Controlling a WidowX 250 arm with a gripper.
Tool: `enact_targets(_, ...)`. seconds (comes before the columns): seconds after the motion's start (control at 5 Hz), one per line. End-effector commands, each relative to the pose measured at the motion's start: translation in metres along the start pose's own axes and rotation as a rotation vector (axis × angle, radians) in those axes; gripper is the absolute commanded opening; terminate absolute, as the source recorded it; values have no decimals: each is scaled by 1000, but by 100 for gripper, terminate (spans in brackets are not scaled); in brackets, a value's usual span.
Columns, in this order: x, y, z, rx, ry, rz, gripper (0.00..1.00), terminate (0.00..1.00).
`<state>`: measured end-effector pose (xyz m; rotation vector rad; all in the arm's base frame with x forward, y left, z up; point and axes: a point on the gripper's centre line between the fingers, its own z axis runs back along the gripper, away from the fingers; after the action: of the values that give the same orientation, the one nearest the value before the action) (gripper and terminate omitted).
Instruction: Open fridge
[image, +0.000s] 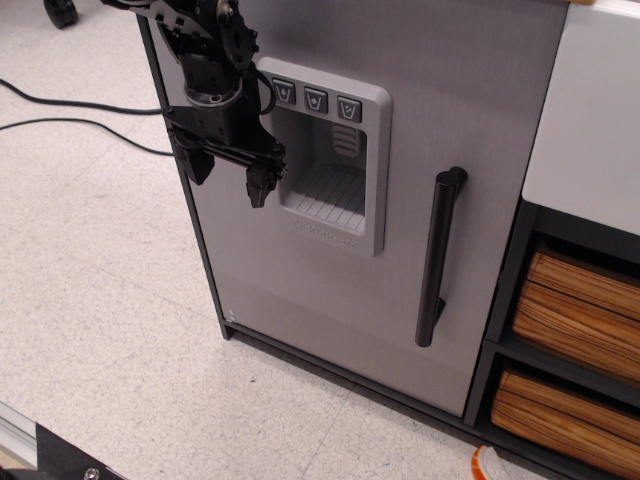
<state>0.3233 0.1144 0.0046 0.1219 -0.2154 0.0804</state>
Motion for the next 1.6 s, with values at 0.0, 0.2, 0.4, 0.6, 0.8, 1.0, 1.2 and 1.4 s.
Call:
enact_targets(0.0,0,0,0,0,0,0,100,0)
enact_targets(0.2,-15,-31,6,-31,-13,-78,100,0)
enact_targets(0.4,-18,-58,18,-79,-73,-120,100,0)
enact_targets(0.6,-9,-86,30,-164,-46,-142,100,0)
enact_targets(0.8,-6,-116,45,-207,-107,-175,100,0)
enact_targets(1.0,1,-133,56,-222,-155,-154,100,0)
enact_targets(1.2,7,-146,61,-236,-175,-150,100,0)
enact_targets(1.4,17,-157,65,-221,-217,-138,100,0)
